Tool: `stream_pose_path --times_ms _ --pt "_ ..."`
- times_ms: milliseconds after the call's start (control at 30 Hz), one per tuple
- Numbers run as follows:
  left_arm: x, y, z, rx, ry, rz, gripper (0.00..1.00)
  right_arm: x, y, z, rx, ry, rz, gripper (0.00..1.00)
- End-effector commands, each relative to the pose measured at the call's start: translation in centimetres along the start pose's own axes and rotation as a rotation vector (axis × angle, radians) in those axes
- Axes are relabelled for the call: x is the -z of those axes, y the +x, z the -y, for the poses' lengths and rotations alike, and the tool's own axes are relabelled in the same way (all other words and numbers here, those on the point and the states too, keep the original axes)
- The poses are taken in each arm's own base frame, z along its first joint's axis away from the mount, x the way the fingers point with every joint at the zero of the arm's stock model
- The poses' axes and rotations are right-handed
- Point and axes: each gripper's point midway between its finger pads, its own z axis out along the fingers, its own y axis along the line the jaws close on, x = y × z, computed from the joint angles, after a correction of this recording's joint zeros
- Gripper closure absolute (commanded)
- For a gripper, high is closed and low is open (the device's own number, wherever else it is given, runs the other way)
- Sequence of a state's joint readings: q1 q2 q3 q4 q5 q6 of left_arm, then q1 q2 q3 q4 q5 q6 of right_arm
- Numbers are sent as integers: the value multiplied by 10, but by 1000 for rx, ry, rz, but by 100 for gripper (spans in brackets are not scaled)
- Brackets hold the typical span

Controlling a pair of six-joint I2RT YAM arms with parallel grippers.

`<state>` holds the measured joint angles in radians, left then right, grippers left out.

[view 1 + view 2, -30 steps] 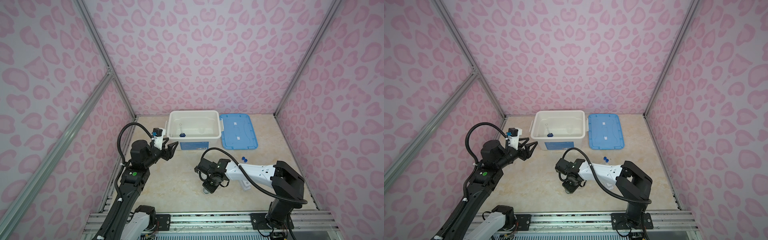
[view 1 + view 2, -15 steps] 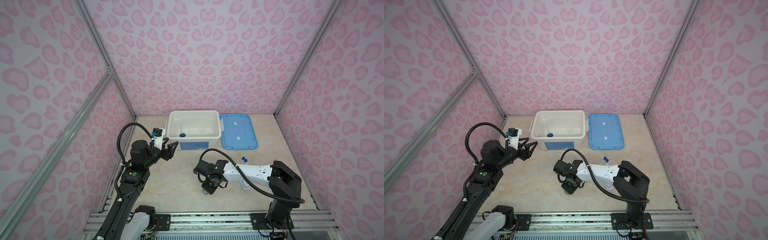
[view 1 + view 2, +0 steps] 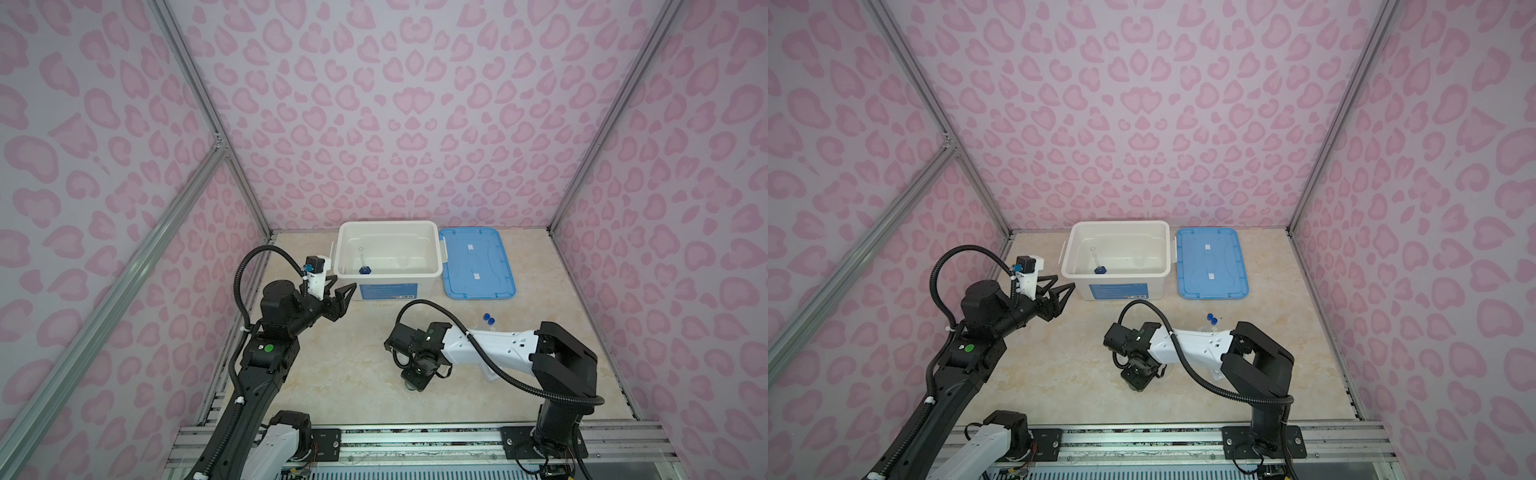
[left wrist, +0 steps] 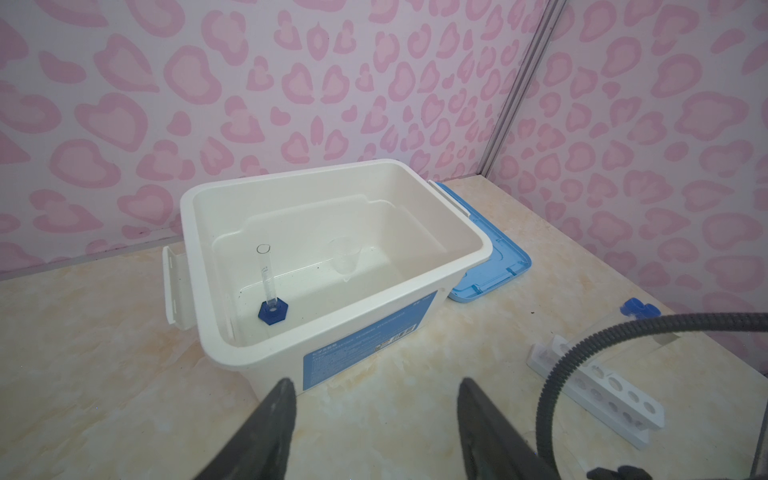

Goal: Organize the chemistry lab equipment
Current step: 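Lower the right gripper and close it on the crucible's rim, then lift the crucible with the right gripper and carry it toward the tub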

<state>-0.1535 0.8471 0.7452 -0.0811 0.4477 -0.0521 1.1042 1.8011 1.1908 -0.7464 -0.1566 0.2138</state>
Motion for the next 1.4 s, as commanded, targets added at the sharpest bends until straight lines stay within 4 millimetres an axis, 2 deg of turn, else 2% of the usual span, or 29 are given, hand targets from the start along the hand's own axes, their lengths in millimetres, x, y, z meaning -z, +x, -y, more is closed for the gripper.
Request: stream_pose_path --times_ms 0,367,567,733,800,867,1100,1233,1367 --pt "0 -2 0 -13 0 12 36 -1 0 1 12 13 -5 89" --pt "0 -2 -1 -11 -3 11 36 10 -4 1 30 24 -11 95" --pt "0 -4 -1 -14 -5 17 36 38 -17 4 58 27 9 95" --pt "2 -3 -1 -15 -7 19 36 68 -37 10 65 10 62 96" --pt "1 -4 0 -15 -7 20 36 78 -41 18 63 20 70 95" --pt "1 -5 0 -16 -1 21 36 98 -56 24 66 29 118 95" --pt "2 -5 2 -13 6 24 36 155 -100 66 61 102 243 97" --pt "2 -5 2 -14 6 23 36 179 -122 98 53 211 282 96" --pt "2 -5 2 -14 4 24 36 191 -140 116 47 222 303 96"
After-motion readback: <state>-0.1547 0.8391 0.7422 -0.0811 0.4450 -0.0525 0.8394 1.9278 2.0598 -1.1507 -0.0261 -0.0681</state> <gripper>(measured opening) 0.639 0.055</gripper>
